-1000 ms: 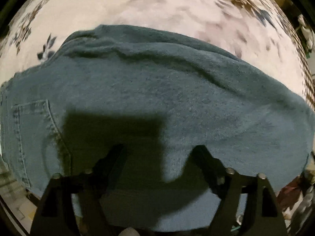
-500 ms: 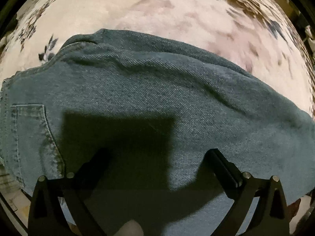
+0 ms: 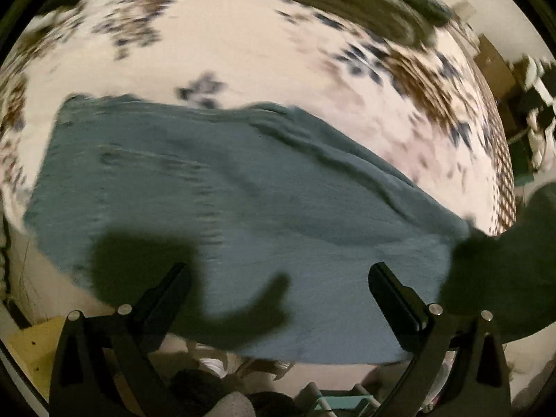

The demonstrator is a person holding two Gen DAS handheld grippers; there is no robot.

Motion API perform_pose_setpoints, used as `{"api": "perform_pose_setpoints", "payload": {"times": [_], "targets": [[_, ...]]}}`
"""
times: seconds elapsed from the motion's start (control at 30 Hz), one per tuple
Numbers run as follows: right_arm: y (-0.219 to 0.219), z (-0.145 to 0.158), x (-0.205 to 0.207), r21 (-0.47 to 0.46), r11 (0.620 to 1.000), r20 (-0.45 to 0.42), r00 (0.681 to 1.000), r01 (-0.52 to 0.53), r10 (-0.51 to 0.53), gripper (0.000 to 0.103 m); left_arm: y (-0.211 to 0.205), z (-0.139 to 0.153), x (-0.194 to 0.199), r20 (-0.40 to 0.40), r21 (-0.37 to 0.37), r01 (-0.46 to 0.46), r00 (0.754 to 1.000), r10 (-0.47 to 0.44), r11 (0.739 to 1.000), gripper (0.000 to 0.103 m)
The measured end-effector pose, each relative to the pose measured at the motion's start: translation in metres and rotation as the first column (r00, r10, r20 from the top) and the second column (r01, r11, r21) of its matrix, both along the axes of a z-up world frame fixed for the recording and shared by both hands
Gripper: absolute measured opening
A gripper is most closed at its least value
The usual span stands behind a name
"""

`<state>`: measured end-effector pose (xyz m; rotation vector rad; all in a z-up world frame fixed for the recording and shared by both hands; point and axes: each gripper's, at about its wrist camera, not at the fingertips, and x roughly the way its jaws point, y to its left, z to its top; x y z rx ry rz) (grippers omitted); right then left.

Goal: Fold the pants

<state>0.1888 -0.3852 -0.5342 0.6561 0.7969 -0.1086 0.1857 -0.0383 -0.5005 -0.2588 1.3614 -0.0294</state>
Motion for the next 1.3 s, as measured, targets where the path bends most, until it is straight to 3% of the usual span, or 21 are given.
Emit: {"api": "perform_pose_setpoints", "payload": {"times": [0.1, 0.17, 0.27, 0.37, 0.5, 0.6, 0.67, 0.73, 0.8, 0.83, 0.9, 0.97, 1.07, 1.2, 1.3], "targets": [[0.084, -0.022, 0.023, -0.062, 0.983, -0.052, 0.984, -0.175, 0.172, 0.01, 0.032, 0.001, -0.017, 0.009, 0.014, -0.065, 0.998, 0.065, 0.998, 0.103], [0.139, -0.044, 0.032, -0.113, 0.953, -0.102, 0.957, -0.282, 0.272, 0.01, 0.043, -0.009, 0.002, 0.005, 0.027, -0.106, 0.994, 0.106, 0.994, 0.103], [0.214, -0.089, 0.037, -0.19, 0.885, -0.191, 0.9, -0.426, 0.392, 0.01, 0.082, -0.02, -0.009, -0.016, 0.042, -0.172, 0.985, 0.173, 0.984, 0.103], [0.265, -0.128, 0.035, -0.269, 0.815, -0.273, 0.852, -0.514, 0.447, 0.01, 0.118, -0.028, -0.021, -0.034, 0.064, -0.222, 0.974, 0.225, 0.973, 0.103], [0.294, -0.163, 0.034, -0.328, 0.763, -0.374, 0.818, -0.557, 0.437, 0.011, 0.152, -0.033, -0.034, -0.036, 0.09, -0.27, 0.961, 0.274, 0.959, 0.103], [0.308, -0.167, 0.033, -0.332, 0.733, -0.434, 0.786, -0.593, 0.44, 0.022, 0.174, -0.036, -0.043, -0.037, 0.09, -0.32, 0.945, 0.325, 0.943, 0.103], [0.319, -0.167, 0.028, -0.293, 0.703, -0.447, 0.742, -0.648, 0.499, 0.037, 0.186, -0.037, -0.047, -0.043, 0.101, -0.345, 0.936, 0.35, 0.933, 0.103], [0.332, -0.169, 0.017, -0.277, 0.643, -0.478, 0.683, -0.714, 0.552, 0.043, 0.197, -0.039, -0.051, -0.047, 0.103, -0.375, 0.923, 0.381, 0.921, 0.103], [0.332, -0.17, 0.01, -0.239, 0.618, -0.499, 0.641, -0.749, 0.583, 0.048, 0.208, -0.042, -0.053, -0.054, 0.098, -0.405, 0.91, 0.411, 0.909, 0.103], [0.329, -0.168, 0.007, -0.21, 0.624, -0.5, 0.631, -0.753, 0.593, 0.048, 0.211, -0.043, -0.054, -0.054, 0.091, -0.416, 0.905, 0.422, 0.905, 0.103], [0.314, -0.162, 0.007, -0.137, 0.676, -0.48, 0.645, -0.724, 0.594, 0.048, 0.215, -0.044, -0.054, -0.054, 0.077, -0.433, 0.898, 0.438, 0.898, 0.103], [0.292, -0.152, 0.011, -0.068, 0.746, -0.453, 0.687, -0.663, 0.568, 0.048, 0.219, -0.047, -0.054, -0.048, 0.054, -0.453, 0.889, 0.456, 0.89, 0.103], [0.267, -0.142, 0.017, -0.05, 0.808, -0.431, 0.743, -0.587, 0.513, 0.048, 0.229, -0.055, -0.054, -0.045, -0.006, -0.516, 0.856, 0.515, 0.857, 0.103], [0.252, -0.142, 0.018, -0.058, 0.85, -0.432, 0.781, -0.523, 0.451, 0.048, 0.251, -0.07, -0.05, -0.041, -0.104, -0.618, 0.785, 0.618, 0.779, 0.1], [0.252, -0.143, 0.025, -0.035, 0.862, -0.437, 0.784, -0.505, 0.441, 0.048, 0.259, -0.076, -0.041, -0.021, -0.179, -0.635, 0.766, 0.642, 0.752, 0.085]]}}
